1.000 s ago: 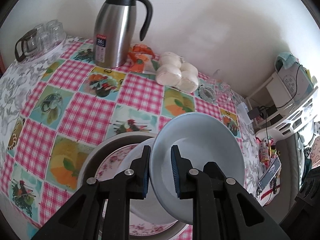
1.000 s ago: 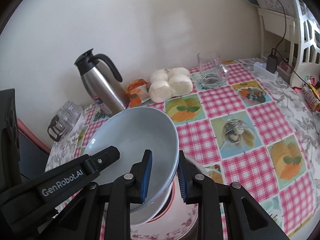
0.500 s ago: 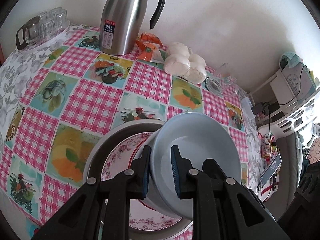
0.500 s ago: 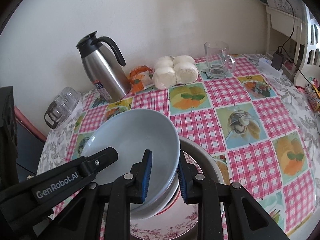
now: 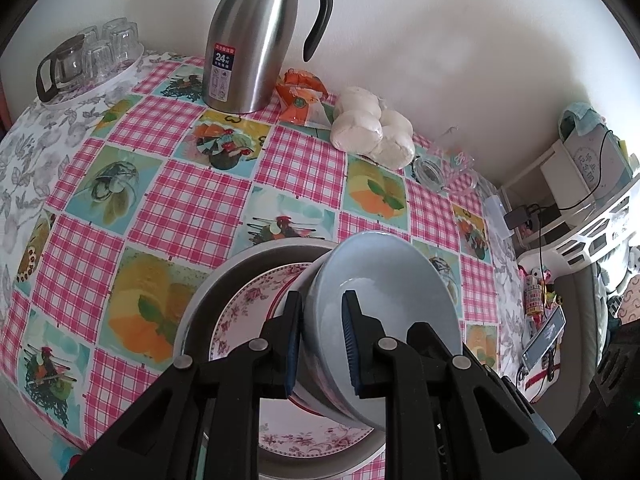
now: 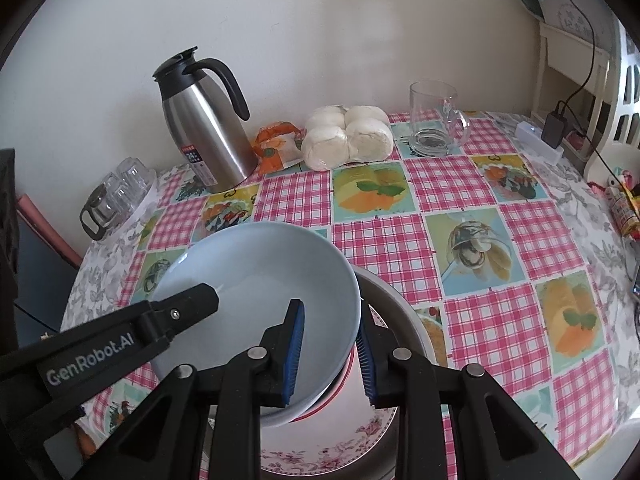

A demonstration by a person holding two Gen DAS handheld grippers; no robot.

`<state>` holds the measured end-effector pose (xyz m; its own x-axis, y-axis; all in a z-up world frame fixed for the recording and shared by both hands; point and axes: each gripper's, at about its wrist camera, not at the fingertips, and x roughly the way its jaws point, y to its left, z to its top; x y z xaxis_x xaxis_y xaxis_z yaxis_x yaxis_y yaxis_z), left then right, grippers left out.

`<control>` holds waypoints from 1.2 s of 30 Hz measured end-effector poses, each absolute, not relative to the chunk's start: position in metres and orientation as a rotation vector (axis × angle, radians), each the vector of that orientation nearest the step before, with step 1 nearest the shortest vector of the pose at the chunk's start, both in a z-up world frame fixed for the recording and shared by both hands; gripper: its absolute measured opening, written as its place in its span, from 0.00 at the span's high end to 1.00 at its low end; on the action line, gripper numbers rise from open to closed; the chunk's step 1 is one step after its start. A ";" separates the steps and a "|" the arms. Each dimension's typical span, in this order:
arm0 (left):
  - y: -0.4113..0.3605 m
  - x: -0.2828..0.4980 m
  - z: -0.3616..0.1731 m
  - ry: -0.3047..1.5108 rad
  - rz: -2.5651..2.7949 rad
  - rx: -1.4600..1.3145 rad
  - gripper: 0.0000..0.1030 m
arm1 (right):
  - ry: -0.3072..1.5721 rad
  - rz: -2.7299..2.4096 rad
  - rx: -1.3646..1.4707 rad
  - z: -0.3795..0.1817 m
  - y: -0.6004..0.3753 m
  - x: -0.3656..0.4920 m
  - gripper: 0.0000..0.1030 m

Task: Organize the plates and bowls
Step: 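Lower the light blue bowl onto the stacked bowls in the basin, then open the right gripper to release the light blue bowl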

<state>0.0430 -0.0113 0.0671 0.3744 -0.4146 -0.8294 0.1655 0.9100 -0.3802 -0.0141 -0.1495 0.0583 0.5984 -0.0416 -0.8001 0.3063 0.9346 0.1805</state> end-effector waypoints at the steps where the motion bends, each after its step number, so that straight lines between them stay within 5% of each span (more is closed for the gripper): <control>1: -0.011 0.043 0.068 1.127 -0.376 -0.250 0.80 | 0.911 -0.206 0.311 0.058 -0.149 -0.014 0.72; 20: -0.003 0.042 0.073 1.091 -0.331 -0.244 0.80 | 0.911 -0.219 0.291 0.058 -0.151 -0.015 0.72; 22: -0.002 0.041 0.073 1.092 -0.329 -0.243 0.78 | 0.907 -0.225 0.293 0.059 -0.153 -0.016 0.59; 25: 0.000 0.040 0.073 1.091 -0.322 -0.243 0.57 | 0.897 -0.227 0.293 0.061 -0.154 -0.018 0.41; 28: 0.002 0.038 0.074 1.083 -0.304 -0.241 0.51 | 0.893 -0.226 0.286 0.061 -0.153 -0.019 0.30; 32: 0.008 0.037 0.075 1.070 -0.251 -0.228 0.27 | 0.901 -0.231 0.266 0.059 -0.153 -0.019 0.20; 36: 0.015 0.035 0.077 1.044 -0.224 -0.230 0.24 | 0.893 -0.235 0.272 0.059 -0.155 -0.021 0.15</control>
<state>0.0354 0.0153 0.0774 0.4841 -0.2908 -0.8253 0.0735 0.9533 -0.2929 -0.0208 -0.1554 0.0591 0.6053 -0.0875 -0.7911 0.3126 0.9402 0.1352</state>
